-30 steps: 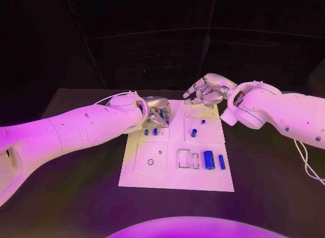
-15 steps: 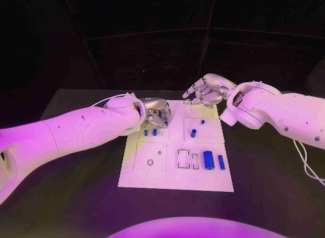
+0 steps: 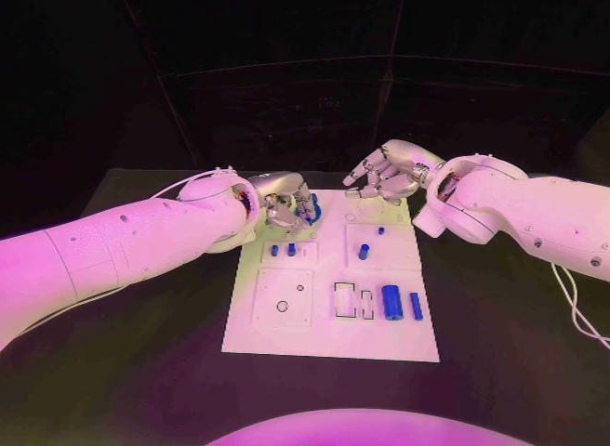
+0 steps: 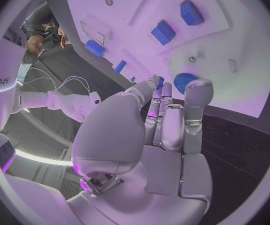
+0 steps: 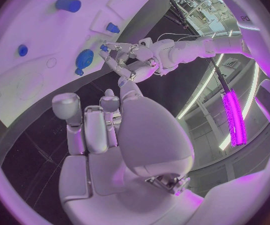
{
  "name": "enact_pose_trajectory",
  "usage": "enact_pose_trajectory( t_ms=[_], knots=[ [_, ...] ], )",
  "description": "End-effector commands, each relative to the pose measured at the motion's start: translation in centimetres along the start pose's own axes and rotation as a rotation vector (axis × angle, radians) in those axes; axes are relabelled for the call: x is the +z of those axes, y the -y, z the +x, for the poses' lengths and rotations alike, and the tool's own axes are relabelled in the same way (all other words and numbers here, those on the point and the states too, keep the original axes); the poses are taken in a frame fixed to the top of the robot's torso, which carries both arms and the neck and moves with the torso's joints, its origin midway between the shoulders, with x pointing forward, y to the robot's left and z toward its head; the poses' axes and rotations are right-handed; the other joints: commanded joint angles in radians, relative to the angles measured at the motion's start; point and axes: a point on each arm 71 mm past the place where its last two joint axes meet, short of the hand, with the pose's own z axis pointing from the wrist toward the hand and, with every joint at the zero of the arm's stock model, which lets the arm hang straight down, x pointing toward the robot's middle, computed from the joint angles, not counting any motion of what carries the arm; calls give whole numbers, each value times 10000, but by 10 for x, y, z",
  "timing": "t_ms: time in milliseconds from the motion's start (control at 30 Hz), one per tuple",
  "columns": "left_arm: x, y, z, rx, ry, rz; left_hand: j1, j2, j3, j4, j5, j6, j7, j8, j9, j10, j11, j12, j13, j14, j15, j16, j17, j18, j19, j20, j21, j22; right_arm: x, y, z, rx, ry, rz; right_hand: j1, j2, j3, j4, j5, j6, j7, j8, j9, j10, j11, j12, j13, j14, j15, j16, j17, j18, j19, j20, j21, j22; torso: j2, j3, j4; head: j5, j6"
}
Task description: Assemble the parts on the task board
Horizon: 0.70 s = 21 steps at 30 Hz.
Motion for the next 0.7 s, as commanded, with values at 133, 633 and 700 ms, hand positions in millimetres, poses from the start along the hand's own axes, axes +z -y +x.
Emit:
enact_pose_trajectory(
  t_ms=[133, 633, 700],
  knots=[
    [-11, -12, -5, -464, -151, -445, -84, -49, 85, -36, -12, 81, -2, -56, -16, 92, -15, -58, 9, 159, -85, 18, -29, -147, 76, 1, 77, 49, 0, -1, -1, -24, -18, -98, -45, 71, 53, -1, 30, -23, 28, 29, -8, -51, 14, -49, 0, 305, -29, -30, 16, 168, -97, 3, -56, -14, 9, -8, 9, 58, -3],
    [-15, -31, 1, -430, -888, -1137, -156, -93, 118, -39, -13, 97, -3, -71, -22, 113, -13, -83, 9, 151, -83, 4, -79, -149, 74, 3, 89, 65, 1, -1, 0, -20, -50, -100, -45, 71, 53, -1, 30, -23, 28, 29, -8, -51, 14, -49, 0, 305, -29, -30, 16, 168, -97, 3, -56, -14, 8, 4, -20, 132, -27],
    [-14, -32, 3, -425, -953, -1173, -156, -93, 118, -39, -13, 97, -3, -71, -22, 113, -13, -83, 9, 151, -83, 4, -79, -149, 74, 3, 89, 65, 1, -1, 0, -18, -56, -104, -45, 71, 53, -1, 30, -23, 28, 29, -8, -51, 14, -49, 0, 305, -29, -30, 16, 168, -97, 3, -56, -14, 10, 8, -21, 142, -25]
  ],
)
